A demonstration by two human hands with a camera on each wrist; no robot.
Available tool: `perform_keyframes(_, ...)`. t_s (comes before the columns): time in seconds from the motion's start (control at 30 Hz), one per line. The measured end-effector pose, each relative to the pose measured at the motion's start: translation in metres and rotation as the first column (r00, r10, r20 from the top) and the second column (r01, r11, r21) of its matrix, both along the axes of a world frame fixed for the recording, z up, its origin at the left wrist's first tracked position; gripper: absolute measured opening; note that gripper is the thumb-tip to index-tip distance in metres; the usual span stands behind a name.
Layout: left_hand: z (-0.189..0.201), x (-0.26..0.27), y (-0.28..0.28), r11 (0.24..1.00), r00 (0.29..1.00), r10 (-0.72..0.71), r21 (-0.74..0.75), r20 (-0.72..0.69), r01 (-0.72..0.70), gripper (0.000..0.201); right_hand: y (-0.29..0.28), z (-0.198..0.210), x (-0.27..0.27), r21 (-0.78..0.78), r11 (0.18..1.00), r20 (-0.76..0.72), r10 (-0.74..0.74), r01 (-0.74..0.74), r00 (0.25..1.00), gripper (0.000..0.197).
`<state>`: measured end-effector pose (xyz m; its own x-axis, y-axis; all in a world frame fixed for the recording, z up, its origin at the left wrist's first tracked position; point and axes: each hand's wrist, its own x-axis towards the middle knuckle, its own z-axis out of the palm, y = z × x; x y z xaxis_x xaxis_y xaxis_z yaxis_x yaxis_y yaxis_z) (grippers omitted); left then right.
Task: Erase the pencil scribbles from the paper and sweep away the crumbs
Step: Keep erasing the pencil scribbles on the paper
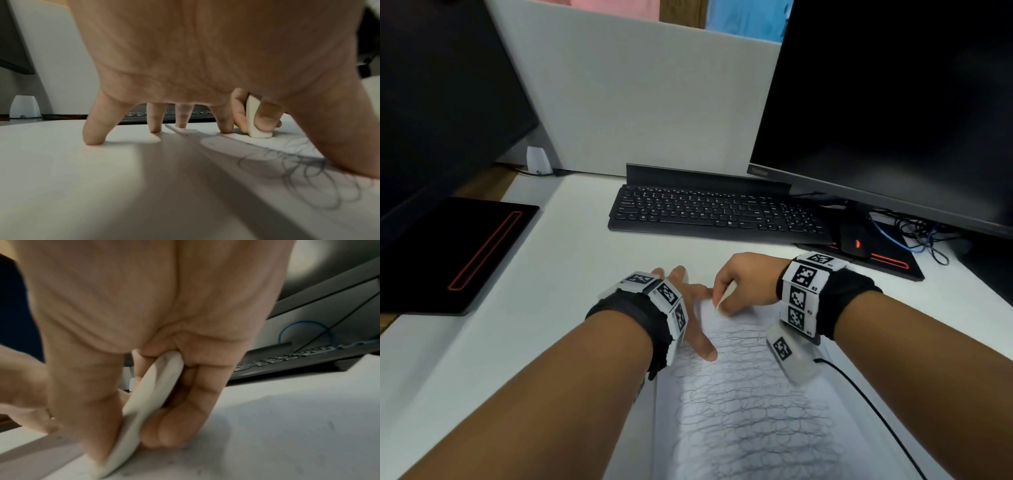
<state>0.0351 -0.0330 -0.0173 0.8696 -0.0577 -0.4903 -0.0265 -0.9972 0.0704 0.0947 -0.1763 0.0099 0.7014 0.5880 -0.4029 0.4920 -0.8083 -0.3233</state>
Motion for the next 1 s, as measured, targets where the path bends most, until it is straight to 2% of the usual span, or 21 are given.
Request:
perform_keyframes(0.07,-0.001,0.000,0.001,1.000,1.000,0.008,-0.010,0.007,-0.008,0.097,0.000,0.000,-0.001,-0.001,1.000,0.009,-0.008,0.008,1.000,0.008)
perform_keyframes(0.17,0.000,0.001,0.001,1.000,1.000,0.008,-0.017,-0.007,-0.008,0.097,0.002,-0.001,-0.007,-0.045,0.997,-0.050,0.054,-0.056,0.997,0.010)
perform_keyframes(0.33,0.000,-0.002,0.001,1.000,1.000,0.011,-0.024,0.012,-0.011,0.100,-0.001,0.001,-0.001,-0.020,1.000,0.009,-0.019,0.019,1.000,0.008)
perform_keyframes(0.43,0.001,-0.001,0.001,1.000,1.000,0.012,-0.018,-0.002,-0.012,0.099,0.000,-0.001,-0.007,-0.044,0.998,-0.066,0.033,-0.036,0.997,0.009)
perform_keyframes(0.57,0.002,-0.003,0.000,1.000,1.000,0.018,-0.011,-0.010,-0.018,0.104,-0.005,0.002,0.001,0.006,0.999,0.014,-0.039,0.039,0.999,0.010)
perform_keyframes(0.7,0.005,-0.001,-0.001,1.000,1.000,0.013,-0.006,-0.023,-0.013,0.102,-0.002,-0.001,-0.005,-0.041,0.998,-0.042,0.035,-0.037,0.999,0.009)
perform_keyframes(0.87,0.003,-0.003,0.000,1.000,1.000,0.025,-0.012,-0.017,-0.025,0.104,-0.006,-0.001,0.003,0.005,0.999,0.018,-0.043,0.043,0.999,0.011)
perform_keyframes(1.0,0.001,-0.001,0.000,1.000,1.000,0.012,-0.004,-0.007,-0.012,0.105,-0.005,-0.003,0.000,-0.027,0.999,-0.053,0.034,-0.035,0.998,0.010)
